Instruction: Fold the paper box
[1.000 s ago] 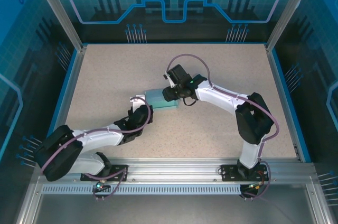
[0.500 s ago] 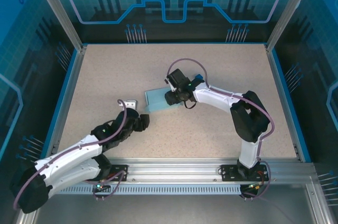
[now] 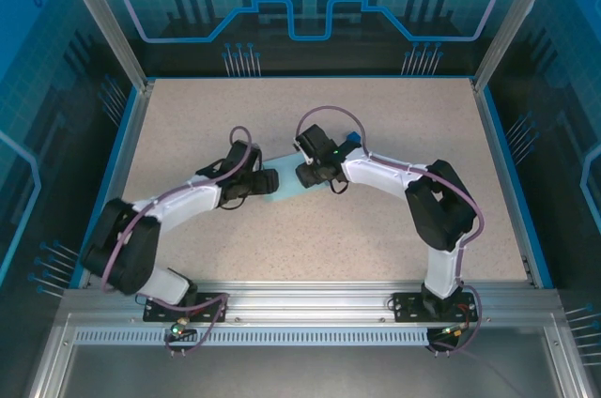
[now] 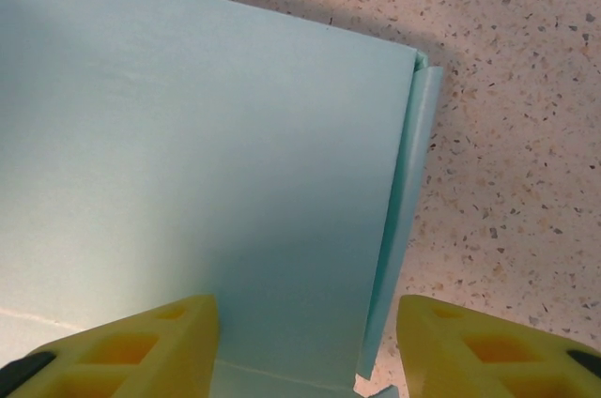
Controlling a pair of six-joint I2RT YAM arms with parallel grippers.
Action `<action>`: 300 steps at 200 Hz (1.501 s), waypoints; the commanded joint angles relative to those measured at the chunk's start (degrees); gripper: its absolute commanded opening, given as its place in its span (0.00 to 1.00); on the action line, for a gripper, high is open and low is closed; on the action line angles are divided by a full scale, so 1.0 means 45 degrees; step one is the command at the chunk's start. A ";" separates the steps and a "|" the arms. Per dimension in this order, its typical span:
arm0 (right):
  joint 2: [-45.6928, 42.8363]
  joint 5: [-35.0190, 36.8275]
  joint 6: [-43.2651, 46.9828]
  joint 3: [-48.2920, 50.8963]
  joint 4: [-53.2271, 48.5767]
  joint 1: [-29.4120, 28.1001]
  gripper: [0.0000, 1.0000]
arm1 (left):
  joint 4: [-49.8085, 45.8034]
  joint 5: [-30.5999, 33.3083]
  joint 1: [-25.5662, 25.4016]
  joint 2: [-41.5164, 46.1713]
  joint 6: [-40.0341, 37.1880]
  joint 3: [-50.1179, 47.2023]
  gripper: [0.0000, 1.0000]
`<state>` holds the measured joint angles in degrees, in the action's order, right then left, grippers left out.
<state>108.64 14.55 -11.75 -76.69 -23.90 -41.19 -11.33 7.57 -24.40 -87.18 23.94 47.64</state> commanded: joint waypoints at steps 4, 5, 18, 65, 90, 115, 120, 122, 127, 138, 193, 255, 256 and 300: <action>0.0667 0.0166 0.0694 0.0201 0.0071 0.0104 0.54 | 0.0291 -0.0332 0.0159 -0.0966 -0.0552 0.0542 0.78; 0.0694 0.0186 0.0705 0.0203 0.0083 0.0097 0.54 | 0.0301 -0.0324 0.0154 -0.1002 -0.0553 0.0544 0.78; 0.0907 0.0238 0.0846 0.0225 0.0155 0.0132 0.54 | 0.0412 -0.0187 0.0161 -0.1229 -0.0569 0.0360 0.78; 0.0693 0.0241 0.1537 -0.0296 -0.0085 0.0254 0.54 | 0.0723 -0.0123 0.0155 -0.0641 -0.0679 0.0216 0.81; 0.0068 0.0120 0.1729 -0.0657 -0.0432 0.0248 0.54 | 0.0683 -0.0004 0.0211 -0.0037 -0.0889 0.0463 0.83; -0.1010 -0.0516 0.1529 -0.0468 -0.0507 0.0295 0.55 | 0.0915 -0.0662 0.0673 0.0084 -0.1304 0.0826 0.86; -0.1268 -0.0679 0.1436 -0.0306 -0.0494 0.0306 0.55 | 0.0915 -0.1040 0.0823 -0.0052 -0.1423 0.1006 0.86; -0.1368 -0.0758 0.1389 -0.0235 -0.0481 0.0306 0.55 | 0.0902 -0.1195 0.0879 -0.0137 -0.1470 0.1111 0.86; -0.1628 -0.0954 0.1292 -0.0028 -0.0442 0.0344 0.56 | 0.0836 -0.1610 0.1046 -0.0376 -0.1597 0.1352 0.87; -0.2136 -0.1321 0.1007 0.0469 -0.0374 0.0418 0.56 | 0.0583 -0.2494 0.1341 -0.1060 -0.1879 0.2046 0.87; -0.4545 -0.1810 0.0307 0.2698 -0.0833 0.0901 0.60 | -0.1629 -0.4535 0.1902 -0.4912 -0.3700 0.5906 0.86; -0.5986 -0.5485 -0.0775 0.4580 -0.0741 0.2989 0.63 | -0.1589 -0.8322 0.1682 -0.4184 -0.3009 0.4865 0.78; -0.5992 -0.5511 -0.0791 0.4600 -0.0752 0.3024 0.63 | -0.1547 -0.8362 0.1668 -0.4134 -0.2983 0.4805 0.78; -0.5836 -0.8610 -0.2484 0.6484 0.1395 0.4568 0.64 | 0.0032 -0.8613 0.0625 -0.2701 -0.1876 0.2223 0.76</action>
<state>82.46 -12.53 -16.53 -52.62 -24.16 -24.14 -14.70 -27.40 -19.16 -102.69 12.27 61.41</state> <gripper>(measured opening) 0.634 0.765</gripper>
